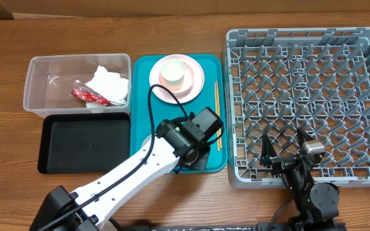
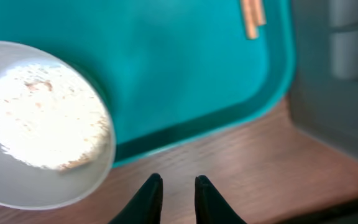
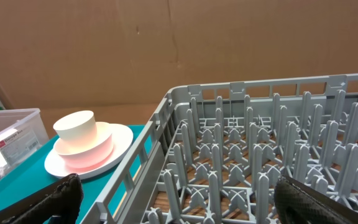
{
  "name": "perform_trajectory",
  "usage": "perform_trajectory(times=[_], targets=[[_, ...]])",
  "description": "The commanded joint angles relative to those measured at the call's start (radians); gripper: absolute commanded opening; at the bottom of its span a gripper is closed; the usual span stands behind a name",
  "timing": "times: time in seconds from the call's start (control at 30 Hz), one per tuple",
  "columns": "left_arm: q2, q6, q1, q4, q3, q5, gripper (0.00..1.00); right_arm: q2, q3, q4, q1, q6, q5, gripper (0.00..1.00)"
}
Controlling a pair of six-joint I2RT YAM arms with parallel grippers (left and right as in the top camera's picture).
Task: Sort waste into correct bins and load items into the dishwasher
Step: 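Reach the left gripper to the white rice bowl and grip its rim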
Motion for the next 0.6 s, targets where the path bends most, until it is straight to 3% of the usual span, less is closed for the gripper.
perform_trajectory(times=[0.0, 0.27, 0.57], targets=[[-0.005, -0.018, -0.003, 0.033, -0.048, -0.092, 0.23, -0.009, -0.01, 0.006, 0.003, -0.003, 0.002, 1.0], [-0.005, -0.021, -0.002, 0.126, -0.13, -0.183, 0.29, -0.009, -0.01, 0.006, 0.003, -0.003, 0.002, 1.0], [-0.005, -0.021, -0.002, 0.181, -0.164, -0.215, 0.24, -0.009, -0.01, 0.006, 0.003, -0.003, 0.002, 1.0]])
